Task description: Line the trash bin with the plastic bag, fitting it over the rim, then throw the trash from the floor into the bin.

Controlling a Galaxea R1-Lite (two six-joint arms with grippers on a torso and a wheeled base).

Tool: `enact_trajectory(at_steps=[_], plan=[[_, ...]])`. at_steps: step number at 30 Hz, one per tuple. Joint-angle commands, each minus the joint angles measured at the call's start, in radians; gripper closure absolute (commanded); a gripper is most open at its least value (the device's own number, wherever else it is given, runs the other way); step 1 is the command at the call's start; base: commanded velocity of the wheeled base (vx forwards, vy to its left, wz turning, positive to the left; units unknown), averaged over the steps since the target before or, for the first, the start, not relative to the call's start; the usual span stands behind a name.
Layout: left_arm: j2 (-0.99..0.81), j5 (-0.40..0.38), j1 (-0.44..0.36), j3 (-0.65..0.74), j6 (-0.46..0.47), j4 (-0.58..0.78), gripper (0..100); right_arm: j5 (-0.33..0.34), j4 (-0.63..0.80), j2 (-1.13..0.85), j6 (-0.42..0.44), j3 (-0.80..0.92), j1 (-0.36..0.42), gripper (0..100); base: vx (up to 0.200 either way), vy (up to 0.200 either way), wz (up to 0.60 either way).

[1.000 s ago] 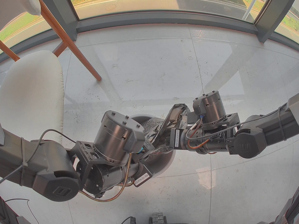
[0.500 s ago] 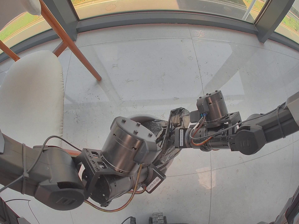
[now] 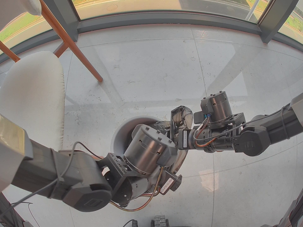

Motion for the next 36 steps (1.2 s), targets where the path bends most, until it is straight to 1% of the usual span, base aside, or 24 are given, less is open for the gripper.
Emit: enact_trajectory(at_steps=[1,9,12,24,28,36], plan=[[0.077,0.004,0.019,-0.042,0.000,-0.003,0,0.000,0.000,-0.006,0.000,0.001,0.005,100,0.000,0.000,0.00],[0.117,0.009,0.098,-0.137,0.007,0.002,0,0.000,0.000,-0.006,0.000,-0.001,0.008,100,0.000,0.000,0.00],[0.112,0.006,0.104,-0.157,0.007,0.011,0,0.000,0.000,-0.004,0.000,0.002,0.006,100,0.000,0.000,0.00],[0.095,0.006,0.102,-0.091,0.006,0.014,0,0.000,0.000,-0.003,0.000,0.004,0.008,100,0.000,0.000,0.00],[0.059,0.001,0.102,-0.027,0.007,0.011,0,0.000,0.000,-0.004,0.000,0.001,0.008,100,0.000,0.000,0.00],[0.065,0.003,0.116,-0.028,0.021,0.003,0,0.000,0.000,-0.004,0.000,0.004,0.008,100,0.000,0.000,0.00]])
